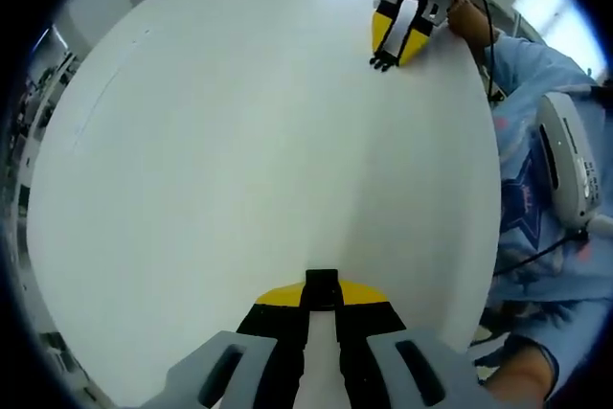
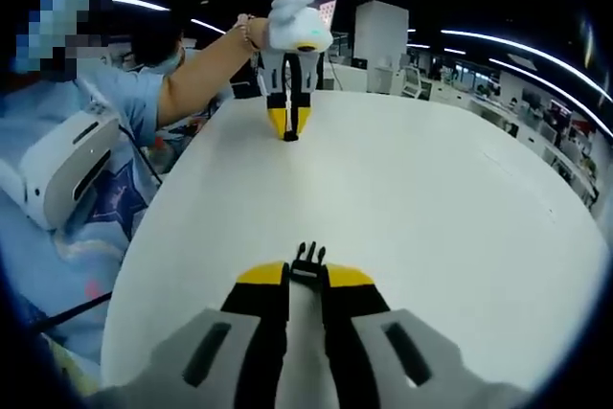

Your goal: Snap the two parts of the plastic buckle together until the buckle closes and remains connected.

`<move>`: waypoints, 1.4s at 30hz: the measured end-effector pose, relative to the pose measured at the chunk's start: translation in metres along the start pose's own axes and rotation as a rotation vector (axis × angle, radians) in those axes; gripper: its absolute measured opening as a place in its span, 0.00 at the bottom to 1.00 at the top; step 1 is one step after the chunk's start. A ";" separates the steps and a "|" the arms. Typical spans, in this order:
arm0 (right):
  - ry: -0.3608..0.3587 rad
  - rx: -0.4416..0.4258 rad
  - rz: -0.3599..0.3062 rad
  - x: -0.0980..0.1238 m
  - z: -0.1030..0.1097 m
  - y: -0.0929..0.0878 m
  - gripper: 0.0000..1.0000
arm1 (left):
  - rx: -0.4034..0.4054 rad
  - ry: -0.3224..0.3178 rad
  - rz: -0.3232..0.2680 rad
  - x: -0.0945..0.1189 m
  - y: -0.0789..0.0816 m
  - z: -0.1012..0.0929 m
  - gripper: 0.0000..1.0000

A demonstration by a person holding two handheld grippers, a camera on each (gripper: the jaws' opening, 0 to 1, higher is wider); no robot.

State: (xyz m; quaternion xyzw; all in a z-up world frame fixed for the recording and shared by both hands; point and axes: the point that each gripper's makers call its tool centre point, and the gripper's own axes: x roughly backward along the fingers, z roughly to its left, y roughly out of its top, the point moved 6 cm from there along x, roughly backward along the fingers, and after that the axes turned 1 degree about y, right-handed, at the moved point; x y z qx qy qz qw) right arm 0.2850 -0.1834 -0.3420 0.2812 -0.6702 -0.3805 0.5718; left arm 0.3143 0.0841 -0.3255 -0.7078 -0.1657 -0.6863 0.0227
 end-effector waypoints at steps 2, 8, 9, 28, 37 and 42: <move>0.003 -0.001 0.009 -0.001 0.001 0.002 0.12 | -0.004 -0.003 0.003 0.000 0.001 0.001 0.10; 0.014 0.003 0.045 -0.004 0.004 0.006 0.12 | -0.017 -0.018 -0.012 -0.001 0.006 0.001 0.10; 0.015 0.002 0.055 -0.004 0.004 0.007 0.12 | -0.020 -0.025 -0.023 -0.001 0.008 0.000 0.10; 0.085 0.035 0.147 -0.030 0.004 0.025 0.12 | -0.143 -0.067 -0.072 -0.012 0.046 -0.013 0.10; 0.136 0.064 0.167 -0.053 -0.004 0.041 0.12 | -0.178 -0.089 -0.097 -0.015 0.061 -0.019 0.10; 0.165 0.084 0.184 -0.061 -0.005 0.047 0.12 | -0.193 -0.097 -0.123 -0.017 0.067 -0.026 0.10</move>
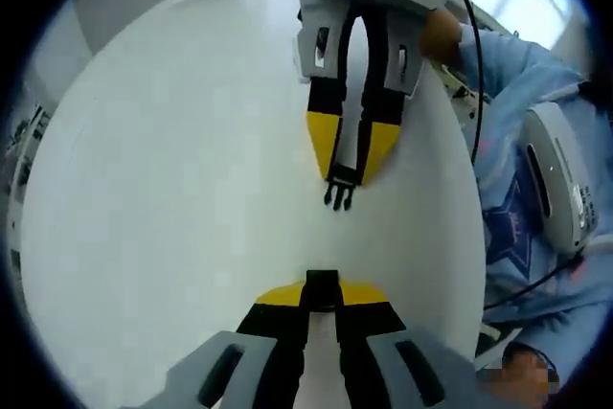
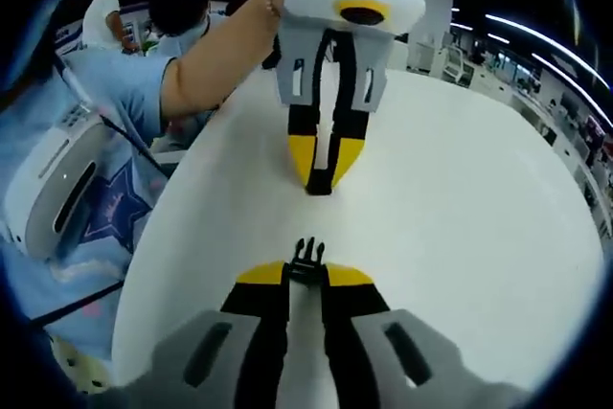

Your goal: Snap the two parts of the plastic buckle together until the buckle closes and remains connected.

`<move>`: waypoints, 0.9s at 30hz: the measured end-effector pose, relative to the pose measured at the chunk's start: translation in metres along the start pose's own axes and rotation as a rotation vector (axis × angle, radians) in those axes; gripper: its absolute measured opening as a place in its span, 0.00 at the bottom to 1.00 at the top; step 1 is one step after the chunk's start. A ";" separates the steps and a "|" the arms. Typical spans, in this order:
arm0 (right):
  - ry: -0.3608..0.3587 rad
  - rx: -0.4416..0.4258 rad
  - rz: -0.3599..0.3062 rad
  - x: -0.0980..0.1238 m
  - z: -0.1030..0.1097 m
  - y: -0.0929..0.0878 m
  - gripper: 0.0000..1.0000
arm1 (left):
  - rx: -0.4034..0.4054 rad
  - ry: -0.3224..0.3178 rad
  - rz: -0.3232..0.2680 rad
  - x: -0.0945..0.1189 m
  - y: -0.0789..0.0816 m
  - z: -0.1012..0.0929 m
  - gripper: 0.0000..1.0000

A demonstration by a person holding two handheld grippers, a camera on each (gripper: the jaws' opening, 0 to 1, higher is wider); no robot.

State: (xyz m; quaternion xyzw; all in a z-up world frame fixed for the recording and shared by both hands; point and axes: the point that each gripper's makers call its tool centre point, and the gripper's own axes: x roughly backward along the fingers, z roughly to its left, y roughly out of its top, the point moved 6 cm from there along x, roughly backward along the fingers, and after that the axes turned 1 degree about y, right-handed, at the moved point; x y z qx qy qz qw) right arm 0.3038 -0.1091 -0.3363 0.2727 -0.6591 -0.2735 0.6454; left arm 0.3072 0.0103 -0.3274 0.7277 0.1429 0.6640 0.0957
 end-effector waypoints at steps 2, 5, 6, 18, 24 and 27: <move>0.003 0.004 -0.005 -0.002 0.000 0.002 0.12 | -0.006 -0.006 -0.012 -0.002 0.003 -0.003 0.10; -0.002 0.006 -0.030 -0.005 0.000 0.003 0.12 | -0.019 -0.019 -0.033 -0.005 0.007 -0.007 0.10; -0.002 0.008 -0.047 -0.005 0.003 0.004 0.12 | -0.021 -0.020 -0.035 -0.006 0.008 -0.007 0.10; -0.005 0.016 -0.100 -0.013 0.008 0.008 0.12 | -0.037 -0.010 -0.061 -0.009 0.012 -0.011 0.10; -0.006 0.010 -0.114 -0.016 0.009 0.010 0.12 | -0.049 -0.005 -0.060 -0.009 0.015 -0.014 0.10; -0.003 0.027 -0.111 -0.015 0.009 0.009 0.12 | -0.063 0.001 -0.057 -0.009 0.015 -0.015 0.10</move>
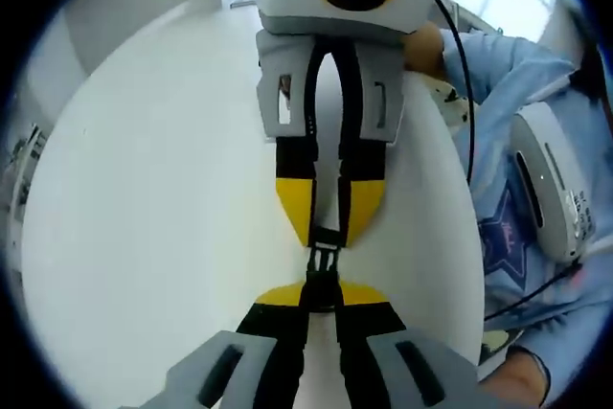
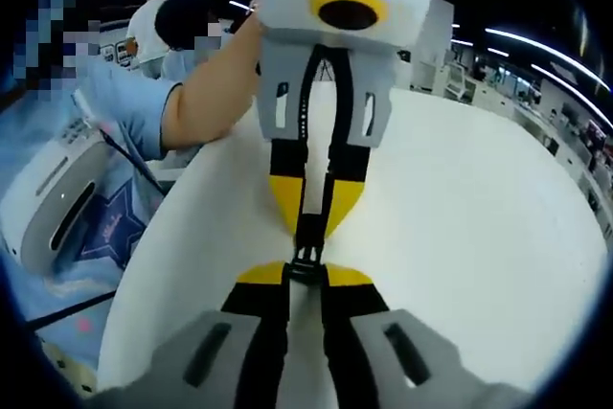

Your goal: Snap the two parts of the plastic buckle together until the buckle closes and remains connected.

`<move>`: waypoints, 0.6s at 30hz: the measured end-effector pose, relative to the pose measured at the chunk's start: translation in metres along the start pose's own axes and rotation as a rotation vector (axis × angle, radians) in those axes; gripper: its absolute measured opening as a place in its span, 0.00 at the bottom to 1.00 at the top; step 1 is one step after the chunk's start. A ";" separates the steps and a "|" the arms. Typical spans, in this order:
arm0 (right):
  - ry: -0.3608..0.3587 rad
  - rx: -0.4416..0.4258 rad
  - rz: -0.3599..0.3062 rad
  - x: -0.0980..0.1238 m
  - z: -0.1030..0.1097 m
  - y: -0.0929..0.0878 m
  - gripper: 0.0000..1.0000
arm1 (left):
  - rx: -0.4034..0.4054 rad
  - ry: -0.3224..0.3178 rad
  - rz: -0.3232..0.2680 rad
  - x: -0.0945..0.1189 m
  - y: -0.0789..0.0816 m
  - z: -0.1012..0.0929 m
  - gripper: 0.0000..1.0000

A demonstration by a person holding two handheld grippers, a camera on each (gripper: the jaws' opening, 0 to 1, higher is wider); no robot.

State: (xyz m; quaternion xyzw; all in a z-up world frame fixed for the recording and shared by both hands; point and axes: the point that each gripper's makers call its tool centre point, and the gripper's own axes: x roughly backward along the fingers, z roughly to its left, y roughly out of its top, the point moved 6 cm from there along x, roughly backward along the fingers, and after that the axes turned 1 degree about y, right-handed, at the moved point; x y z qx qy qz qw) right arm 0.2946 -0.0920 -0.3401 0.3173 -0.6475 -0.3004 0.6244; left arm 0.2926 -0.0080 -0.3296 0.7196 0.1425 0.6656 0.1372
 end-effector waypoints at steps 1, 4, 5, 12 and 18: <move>0.002 0.005 0.000 0.000 0.000 0.000 0.12 | -0.004 0.001 0.001 0.000 0.000 0.000 0.10; 0.021 0.032 0.002 0.000 -0.001 0.000 0.11 | -0.014 -0.002 -0.003 0.001 0.001 0.002 0.10; 0.032 0.046 0.004 0.000 -0.002 0.001 0.11 | -0.015 -0.004 -0.004 0.002 0.002 0.003 0.10; 0.108 0.087 0.026 0.000 -0.007 0.002 0.11 | -0.006 -0.019 -0.015 0.002 0.005 0.002 0.10; 0.121 0.097 0.000 0.002 -0.007 0.000 0.11 | 0.004 -0.016 -0.019 0.003 0.005 0.003 0.10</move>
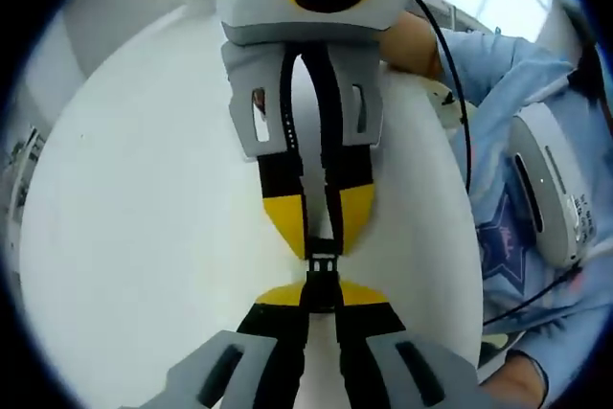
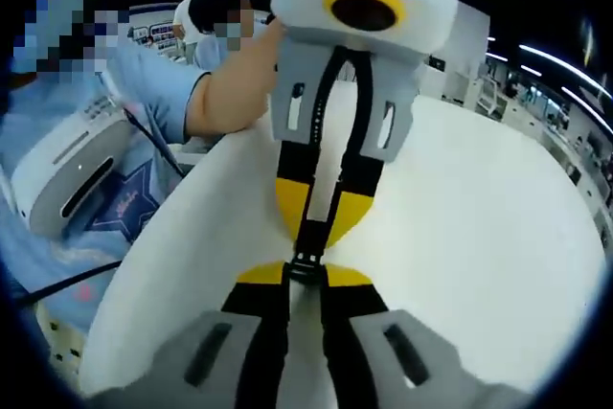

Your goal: Snap the two parts of the plastic buckle together until the buckle closes and remains connected.

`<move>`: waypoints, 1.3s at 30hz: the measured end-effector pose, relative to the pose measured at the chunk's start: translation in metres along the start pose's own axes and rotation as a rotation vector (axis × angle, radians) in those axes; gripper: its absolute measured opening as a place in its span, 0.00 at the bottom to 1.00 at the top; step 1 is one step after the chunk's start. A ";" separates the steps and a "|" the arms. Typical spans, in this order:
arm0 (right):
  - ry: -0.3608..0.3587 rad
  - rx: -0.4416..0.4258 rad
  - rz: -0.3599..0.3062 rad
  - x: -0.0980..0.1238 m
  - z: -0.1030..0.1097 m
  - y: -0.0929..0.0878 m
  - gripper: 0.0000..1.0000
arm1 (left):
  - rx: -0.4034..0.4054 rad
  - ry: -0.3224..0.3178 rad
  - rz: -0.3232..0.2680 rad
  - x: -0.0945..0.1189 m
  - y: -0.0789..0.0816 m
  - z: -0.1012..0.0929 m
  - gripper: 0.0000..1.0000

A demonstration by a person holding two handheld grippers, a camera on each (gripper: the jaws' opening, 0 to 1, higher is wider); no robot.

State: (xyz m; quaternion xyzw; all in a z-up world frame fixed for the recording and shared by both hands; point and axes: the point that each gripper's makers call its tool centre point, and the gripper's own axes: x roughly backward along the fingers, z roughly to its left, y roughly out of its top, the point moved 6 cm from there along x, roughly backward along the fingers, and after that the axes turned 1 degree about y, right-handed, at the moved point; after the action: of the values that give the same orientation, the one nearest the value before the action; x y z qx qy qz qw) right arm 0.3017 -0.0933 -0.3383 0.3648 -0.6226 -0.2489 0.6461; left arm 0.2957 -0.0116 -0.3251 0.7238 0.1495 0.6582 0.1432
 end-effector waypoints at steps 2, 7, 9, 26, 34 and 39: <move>0.001 -0.004 0.005 0.000 0.000 0.001 0.12 | 0.003 0.000 0.002 0.000 0.000 0.000 0.10; -0.032 -0.015 -0.011 0.001 -0.003 0.000 0.17 | 0.017 -0.004 -0.014 0.000 -0.001 0.001 0.10; -0.055 -0.033 -0.017 0.001 -0.005 -0.001 0.20 | 0.018 -0.003 -0.018 0.000 0.000 0.001 0.10; -0.153 -0.082 -0.038 0.015 0.012 -0.017 0.00 | 0.023 0.032 -0.033 0.000 0.000 -0.001 0.10; -0.151 -0.103 -0.108 0.010 0.011 -0.016 0.00 | 0.018 0.053 -0.019 0.001 0.001 -0.001 0.10; -0.156 -0.103 -0.105 0.010 0.013 -0.015 0.00 | 0.007 0.059 -0.014 0.002 0.002 -0.001 0.10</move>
State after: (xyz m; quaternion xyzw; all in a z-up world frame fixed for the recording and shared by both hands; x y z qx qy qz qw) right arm 0.2921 -0.1123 -0.3445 0.3429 -0.6374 -0.3416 0.5996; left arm 0.2951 -0.0124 -0.3227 0.7034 0.1612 0.6778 0.1406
